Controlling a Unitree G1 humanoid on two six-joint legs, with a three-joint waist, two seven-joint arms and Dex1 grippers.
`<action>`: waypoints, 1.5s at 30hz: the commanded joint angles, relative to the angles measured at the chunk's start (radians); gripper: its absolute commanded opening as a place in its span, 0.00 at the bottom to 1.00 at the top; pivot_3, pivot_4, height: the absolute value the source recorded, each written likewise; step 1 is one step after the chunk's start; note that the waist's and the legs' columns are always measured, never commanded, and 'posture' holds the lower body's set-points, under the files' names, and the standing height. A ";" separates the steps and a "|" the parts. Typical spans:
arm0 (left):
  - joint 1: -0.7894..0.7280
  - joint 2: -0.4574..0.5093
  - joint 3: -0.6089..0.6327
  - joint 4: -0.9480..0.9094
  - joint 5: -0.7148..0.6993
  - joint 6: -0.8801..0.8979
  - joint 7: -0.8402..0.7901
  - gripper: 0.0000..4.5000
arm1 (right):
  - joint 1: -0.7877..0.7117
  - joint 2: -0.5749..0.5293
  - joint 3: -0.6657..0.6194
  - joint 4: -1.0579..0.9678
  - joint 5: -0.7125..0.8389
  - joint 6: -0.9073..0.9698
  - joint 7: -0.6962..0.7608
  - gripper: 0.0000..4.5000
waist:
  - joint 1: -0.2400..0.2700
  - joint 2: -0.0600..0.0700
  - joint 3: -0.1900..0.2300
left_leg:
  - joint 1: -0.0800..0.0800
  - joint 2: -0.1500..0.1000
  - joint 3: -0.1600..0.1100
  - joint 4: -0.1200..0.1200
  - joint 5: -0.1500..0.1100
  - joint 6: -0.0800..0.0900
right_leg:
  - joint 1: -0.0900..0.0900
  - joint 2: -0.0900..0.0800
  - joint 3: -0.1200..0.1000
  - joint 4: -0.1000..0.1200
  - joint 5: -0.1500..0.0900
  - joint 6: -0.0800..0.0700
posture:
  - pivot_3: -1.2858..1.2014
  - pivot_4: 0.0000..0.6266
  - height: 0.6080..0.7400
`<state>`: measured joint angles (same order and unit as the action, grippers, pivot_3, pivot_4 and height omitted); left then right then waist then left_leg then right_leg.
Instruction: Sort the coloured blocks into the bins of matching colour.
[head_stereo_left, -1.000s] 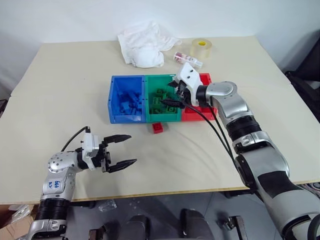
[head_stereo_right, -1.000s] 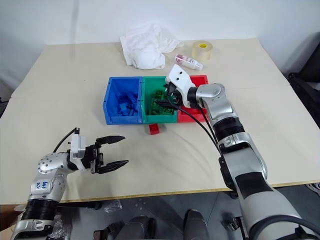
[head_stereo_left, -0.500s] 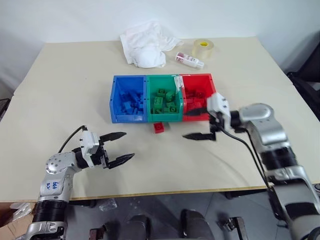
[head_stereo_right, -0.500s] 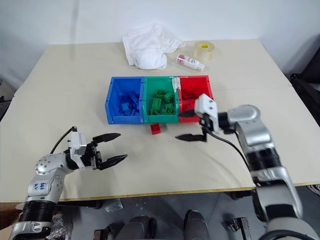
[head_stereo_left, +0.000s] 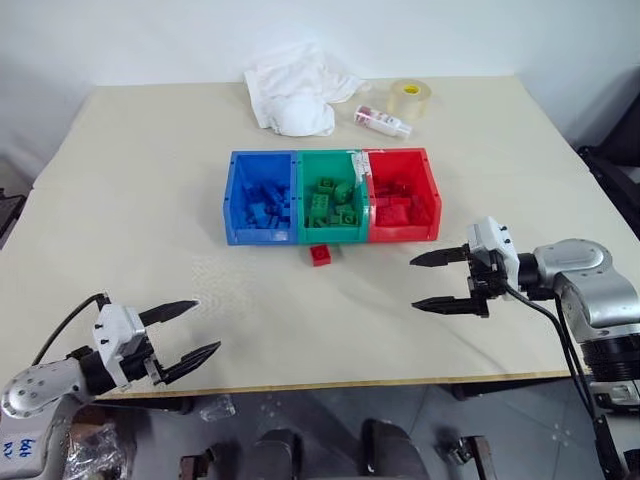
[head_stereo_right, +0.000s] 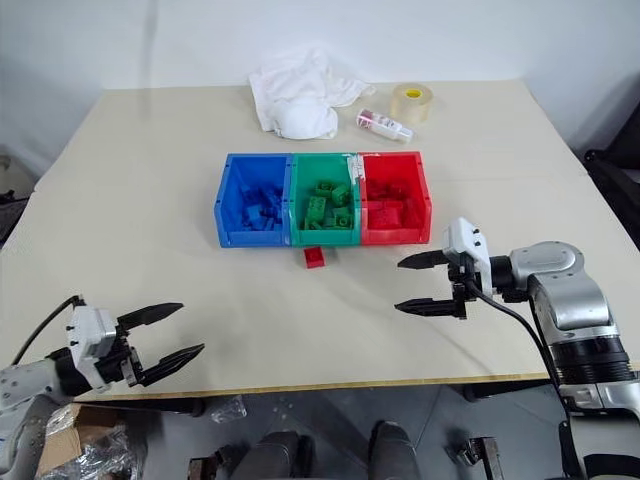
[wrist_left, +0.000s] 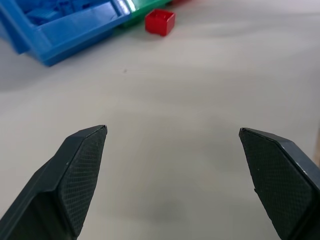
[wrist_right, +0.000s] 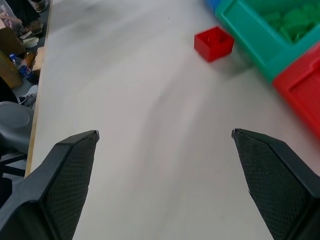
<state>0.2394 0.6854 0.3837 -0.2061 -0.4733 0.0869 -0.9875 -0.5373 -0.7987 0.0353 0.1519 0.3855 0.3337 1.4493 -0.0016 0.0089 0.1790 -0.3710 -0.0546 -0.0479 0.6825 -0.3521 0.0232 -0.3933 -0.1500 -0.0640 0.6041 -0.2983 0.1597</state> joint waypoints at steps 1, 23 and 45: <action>-0.022 -0.017 -0.004 -0.068 0.001 -0.001 0.051 1.00 | -0.024 -0.001 -0.016 -0.023 0.017 0.000 -0.002 0.99 | 0.007 0.000 0.000 | 0.000 0.000 0.000 0.000 0.000 0.000 | 0.000 0.000 0.000 0.000 0.000 0.000 | 0.52 0.24 1.00; -0.671 -0.409 -0.527 0.475 0.333 -0.031 0.270 1.00 | 0.180 0.008 -0.125 -0.263 0.069 0.045 -0.204 0.99 | 0.038 0.000 0.000 | 0.000 -0.002 0.001 0.003 0.001 0.001 | 0.001 0.000 -0.002 0.006 0.001 0.001 | 0.52 0.24 1.00; -0.873 -0.508 -0.585 0.785 0.433 -0.146 0.247 0.47 | 0.283 0.000 -0.188 -0.372 0.097 0.083 -0.312 1.00 | 0.077 0.000 0.000 | 0.000 -0.004 0.001 0.011 0.001 0.002 | 0.005 0.000 -0.001 0.005 0.002 0.004 | 0.52 0.24 1.00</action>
<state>-0.6480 0.1908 -0.1764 0.5515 -0.0596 -0.0667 -0.7315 -0.2579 -0.7830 -0.1256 -0.1922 0.4619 0.4182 1.1416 0.0755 0.0088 0.1788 -0.3710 -0.0585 -0.0472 0.6934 -0.3509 0.0252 -0.3882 -0.1500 -0.0649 0.6093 -0.2964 0.1633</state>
